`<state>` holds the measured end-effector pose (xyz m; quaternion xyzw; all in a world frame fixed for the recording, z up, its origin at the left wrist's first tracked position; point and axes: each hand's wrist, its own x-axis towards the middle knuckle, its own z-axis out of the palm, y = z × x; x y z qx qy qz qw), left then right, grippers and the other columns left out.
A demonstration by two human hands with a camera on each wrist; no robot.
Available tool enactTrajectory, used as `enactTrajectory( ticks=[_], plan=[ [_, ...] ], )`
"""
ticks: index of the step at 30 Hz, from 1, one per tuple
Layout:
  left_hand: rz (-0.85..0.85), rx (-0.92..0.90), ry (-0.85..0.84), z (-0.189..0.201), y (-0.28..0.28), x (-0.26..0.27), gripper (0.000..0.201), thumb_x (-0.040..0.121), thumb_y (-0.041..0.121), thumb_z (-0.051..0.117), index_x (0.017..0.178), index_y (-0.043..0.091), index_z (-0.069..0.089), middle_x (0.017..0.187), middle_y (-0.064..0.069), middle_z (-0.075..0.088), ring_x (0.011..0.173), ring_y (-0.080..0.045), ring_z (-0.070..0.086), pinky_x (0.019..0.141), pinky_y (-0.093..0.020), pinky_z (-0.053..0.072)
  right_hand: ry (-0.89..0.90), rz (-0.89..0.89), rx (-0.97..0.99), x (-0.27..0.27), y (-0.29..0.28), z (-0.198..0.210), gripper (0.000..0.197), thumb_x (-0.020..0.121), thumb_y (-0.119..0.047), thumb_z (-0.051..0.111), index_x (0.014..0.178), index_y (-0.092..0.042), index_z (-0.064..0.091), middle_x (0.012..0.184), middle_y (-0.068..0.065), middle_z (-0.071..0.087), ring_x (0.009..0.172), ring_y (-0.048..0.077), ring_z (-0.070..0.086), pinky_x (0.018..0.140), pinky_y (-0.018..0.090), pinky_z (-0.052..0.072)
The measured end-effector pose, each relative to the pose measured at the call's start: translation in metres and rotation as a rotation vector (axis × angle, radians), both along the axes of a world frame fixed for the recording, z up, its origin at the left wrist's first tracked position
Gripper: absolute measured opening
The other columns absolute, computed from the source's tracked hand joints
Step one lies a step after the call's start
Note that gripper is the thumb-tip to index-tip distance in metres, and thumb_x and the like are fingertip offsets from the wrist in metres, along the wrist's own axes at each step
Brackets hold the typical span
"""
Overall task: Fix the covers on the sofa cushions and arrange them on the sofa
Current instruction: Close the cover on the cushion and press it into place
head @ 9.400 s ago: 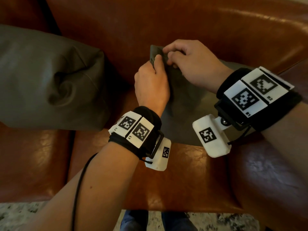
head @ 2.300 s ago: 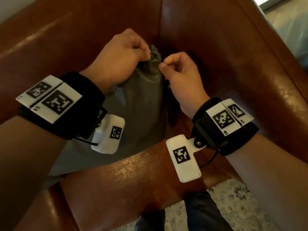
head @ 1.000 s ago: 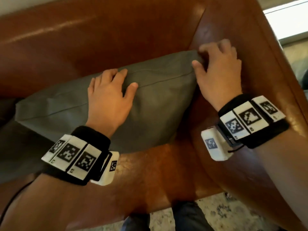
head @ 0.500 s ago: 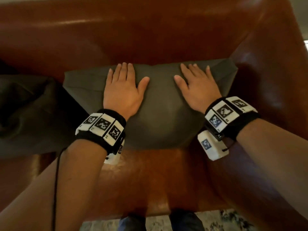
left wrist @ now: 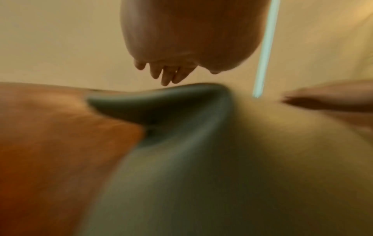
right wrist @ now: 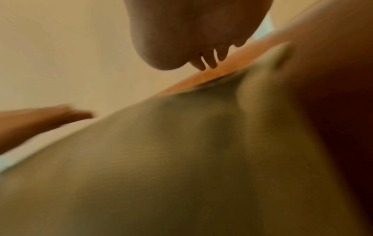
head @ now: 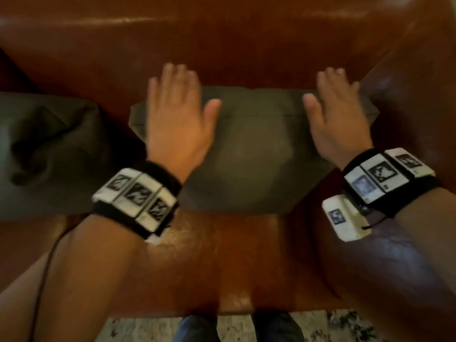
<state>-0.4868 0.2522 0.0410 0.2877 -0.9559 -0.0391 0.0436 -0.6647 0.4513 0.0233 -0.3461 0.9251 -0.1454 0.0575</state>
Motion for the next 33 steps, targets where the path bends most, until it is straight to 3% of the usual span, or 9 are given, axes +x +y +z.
enactTrajectory(
  ticks=[2, 4, 10, 16, 20, 24, 27, 30, 33],
  plan=[
    [-0.138, 0.045, -0.001, -0.004, 0.036, -0.033, 0.061, 0.1, 0.041, 0.023, 0.15, 0.007, 0.03, 0.159, -0.013, 0.026, 0.149, -0.028, 0.016, 0.121, -0.046, 0.01, -0.079, 0.155, -0.09, 0.031, -0.034, 0.002, 0.06, 0.102, -0.042, 0.022, 0.15, -0.009, 0.03, 0.158, 0.012, 0.025, 0.149, 0.025, 0.015, 0.12, 0.042, 0.004],
    [-0.179, 0.133, -0.065, -0.017, 0.054, -0.047, 0.057, 0.102, 0.035, 0.021, 0.153, 0.011, 0.022, 0.161, -0.009, 0.021, 0.15, -0.024, 0.012, 0.122, -0.045, 0.009, -0.131, 0.185, -0.075, 0.049, -0.052, -0.007, 0.054, 0.104, -0.038, 0.02, 0.15, -0.012, 0.031, 0.158, 0.009, 0.027, 0.149, 0.021, 0.016, 0.119, 0.04, 0.004],
    [-0.106, 0.067, -0.187, -0.046, 0.005, -0.016, 0.072, 0.098, 0.051, 0.01, 0.151, 0.005, 0.028, 0.158, -0.015, 0.029, 0.148, -0.028, 0.019, 0.122, -0.045, 0.007, -0.045, 0.09, 0.091, 0.031, -0.012, -0.035, 0.062, 0.101, -0.047, 0.017, 0.153, -0.013, 0.022, 0.16, 0.007, 0.023, 0.149, 0.02, 0.014, 0.121, 0.041, 0.003],
    [0.05, -0.017, -0.264, -0.033, -0.036, 0.012, 0.079, 0.099, 0.056, 0.007, 0.148, -0.002, 0.029, 0.157, -0.022, 0.026, 0.15, -0.034, 0.009, 0.121, -0.051, -0.002, 0.1, 0.061, 0.231, -0.003, 0.022, -0.03, 0.081, 0.092, -0.057, 0.003, 0.15, -0.005, 0.028, 0.157, 0.015, 0.027, 0.148, 0.026, 0.016, 0.121, 0.051, 0.002],
    [-0.021, 0.019, -0.124, -0.017, -0.01, -0.011, 0.072, 0.1, 0.053, 0.013, 0.151, 0.003, 0.025, 0.16, -0.017, 0.021, 0.15, -0.03, 0.008, 0.122, -0.048, 0.001, 0.023, 0.036, 0.132, -0.014, 0.0, -0.02, 0.069, 0.1, -0.052, 0.011, 0.153, -0.009, 0.022, 0.16, 0.013, 0.019, 0.149, 0.027, 0.011, 0.12, 0.046, 0.0],
    [-0.161, 0.131, -0.121, -0.029, 0.029, -0.034, 0.067, 0.101, 0.053, 0.015, 0.154, 0.011, 0.019, 0.162, -0.009, 0.017, 0.151, -0.025, 0.008, 0.122, -0.046, 0.003, -0.076, 0.012, 0.118, -0.018, -0.008, -0.033, 0.064, 0.1, -0.049, 0.015, 0.149, -0.012, 0.033, 0.157, 0.009, 0.03, 0.147, 0.024, 0.021, 0.12, 0.048, 0.005],
    [-0.101, 0.11, -0.151, -0.039, -0.001, -0.013, 0.07, 0.1, 0.055, 0.014, 0.154, 0.01, 0.021, 0.161, -0.01, 0.02, 0.15, -0.025, 0.011, 0.122, -0.045, 0.002, -0.086, -0.097, 0.199, -0.029, 0.021, -0.038, 0.07, 0.096, -0.053, 0.013, 0.147, -0.011, 0.038, 0.153, 0.012, 0.036, 0.145, 0.028, 0.027, 0.118, 0.053, 0.009],
    [-0.02, 0.046, -0.121, -0.042, -0.035, 0.015, 0.072, 0.1, 0.055, 0.013, 0.151, 0.008, 0.028, 0.159, -0.013, 0.027, 0.149, -0.028, 0.014, 0.121, -0.049, 0.002, -0.09, -0.228, 0.279, -0.032, 0.031, -0.026, 0.081, 0.092, -0.06, 0.006, 0.139, -0.004, 0.042, 0.144, 0.025, 0.043, 0.136, 0.04, 0.035, 0.116, 0.059, 0.013],
    [0.156, 0.101, 0.05, -0.039, -0.057, 0.043, 0.066, 0.101, 0.049, 0.019, 0.15, 0.006, 0.031, 0.158, -0.014, 0.028, 0.149, -0.029, 0.017, 0.12, -0.049, 0.005, 0.031, -0.175, 0.157, -0.002, -0.001, 0.001, 0.072, 0.098, -0.052, 0.017, 0.149, -0.003, 0.026, 0.157, 0.02, 0.023, 0.147, 0.034, 0.016, 0.12, 0.052, 0.005]
  ],
)
